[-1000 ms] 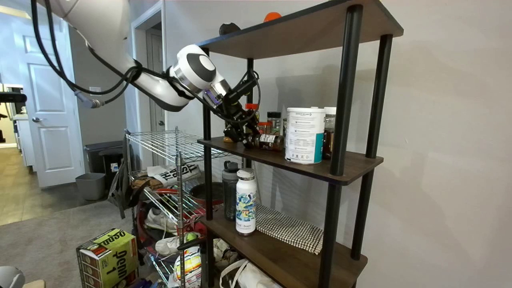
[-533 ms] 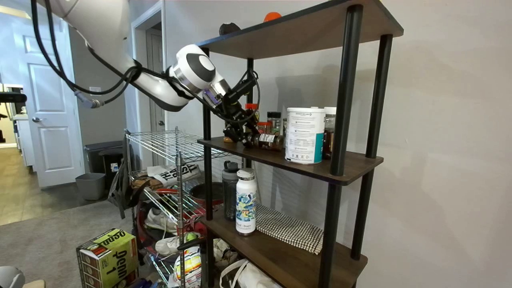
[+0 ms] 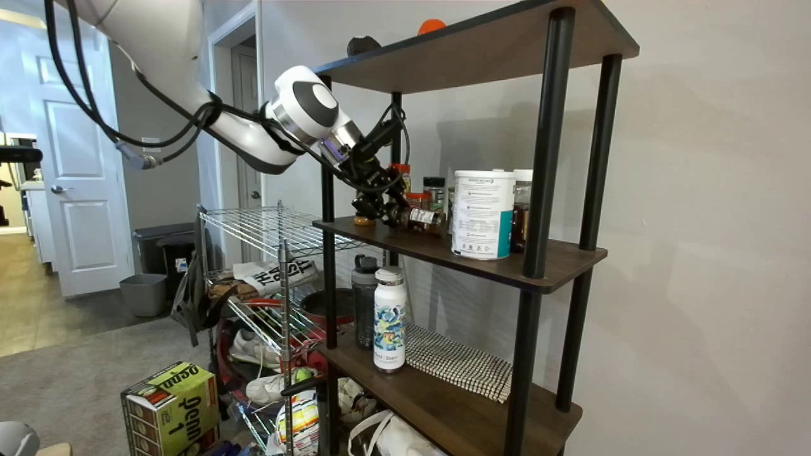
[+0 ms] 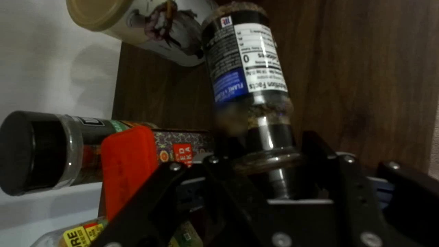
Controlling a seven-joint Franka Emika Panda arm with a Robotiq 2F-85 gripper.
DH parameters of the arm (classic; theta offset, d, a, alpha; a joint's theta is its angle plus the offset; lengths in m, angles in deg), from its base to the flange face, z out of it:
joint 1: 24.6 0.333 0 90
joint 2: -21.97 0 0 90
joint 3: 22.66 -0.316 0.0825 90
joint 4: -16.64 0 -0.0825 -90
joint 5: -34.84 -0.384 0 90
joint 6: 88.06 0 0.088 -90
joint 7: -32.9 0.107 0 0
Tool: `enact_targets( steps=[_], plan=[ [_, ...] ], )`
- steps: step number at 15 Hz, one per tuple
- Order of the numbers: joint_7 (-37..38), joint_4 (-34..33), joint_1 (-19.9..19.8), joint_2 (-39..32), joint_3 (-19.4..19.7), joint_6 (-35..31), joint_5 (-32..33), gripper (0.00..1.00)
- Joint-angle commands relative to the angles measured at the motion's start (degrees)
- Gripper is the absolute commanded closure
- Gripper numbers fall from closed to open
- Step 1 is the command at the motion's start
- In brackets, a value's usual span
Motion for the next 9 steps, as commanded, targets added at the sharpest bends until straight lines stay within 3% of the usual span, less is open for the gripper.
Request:
enact_targets(
  steps=[1, 9],
  plan=[
    [1.2, 1.6, -0.4, 1.8, -0.1, -2.3, -1.0, 0.68],
    [1.1, 1.7, -0.7, 2.0, 0.1, -4.1, -7.3, 0.68]
  ],
)
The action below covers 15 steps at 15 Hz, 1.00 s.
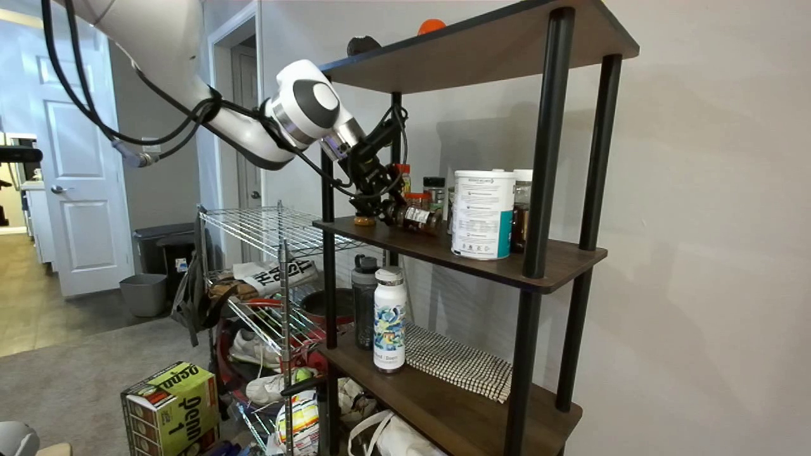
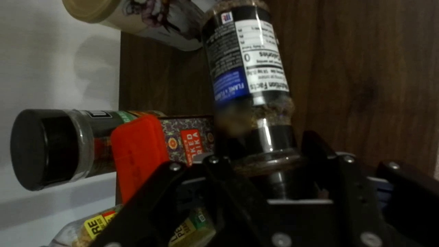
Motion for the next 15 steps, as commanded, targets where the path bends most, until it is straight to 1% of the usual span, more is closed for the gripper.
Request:
enact_targets(
  steps=[1, 5, 8, 11, 15],
  plan=[
    [1.1, 1.8, -0.6, 1.9, 0.1, -1.9, -1.7, 0.68],
    [3.4, 3.9, -0.4, 3.5, 0.3, -2.6, -0.5, 0.68],
    [9.7, 5.8, -0.3, 5.8, 0.6, -3.3, 4.3, 0.68],
    [14.4, 7.1, -0.4, 7.2, 0.4, -3.1, 8.5, 0.68],
    [17.5, 8.3, -0.4, 8.7, 0.2, -3.0, 10.7, 0.68]
  ],
)
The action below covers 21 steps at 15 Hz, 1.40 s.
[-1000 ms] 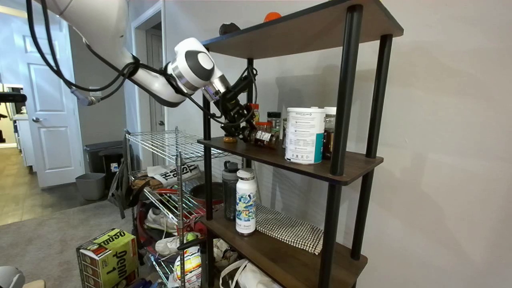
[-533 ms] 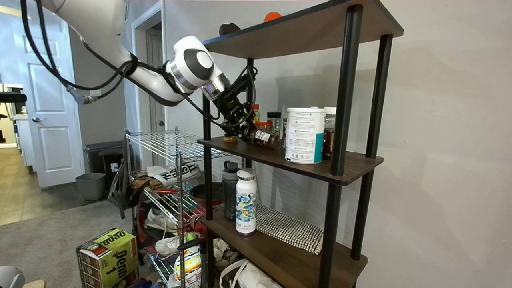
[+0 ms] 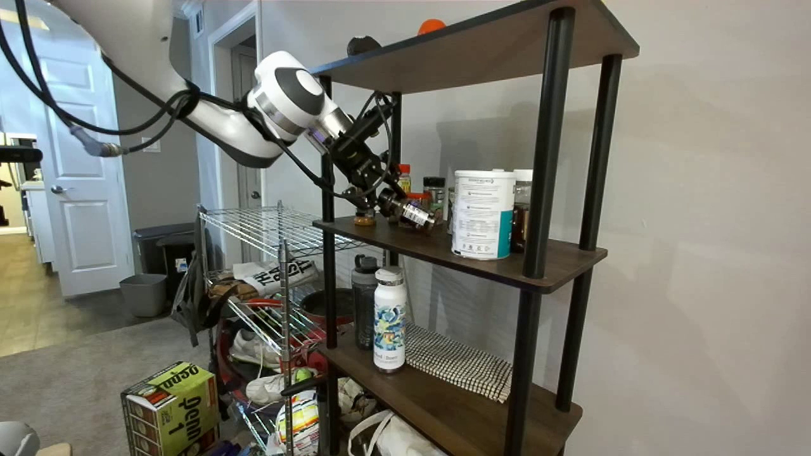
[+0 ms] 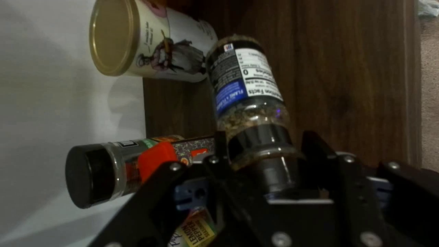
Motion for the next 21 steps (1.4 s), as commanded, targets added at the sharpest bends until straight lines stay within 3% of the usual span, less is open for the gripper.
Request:
enact_targets(
  steps=[1, 18, 19, 20, 21],
  plan=[
    [3.7, 3.2, -0.4, 3.3, -0.2, -1.5, 3.1, 0.68],
    [9.3, 4.3, -0.6, 6.7, 0.1, -1.1, 4.2, 0.68],
    [8.8, 4.3, -0.5, 6.8, 0.2, -1.1, 3.8, 0.53],
    [7.3, 2.6, -0.2, 5.2, 0.1, -0.1, 2.2, 0.45],
    [7.3, 2.6, -0.2, 5.3, 0.1, -0.1, 2.2, 0.52]
  ],
)
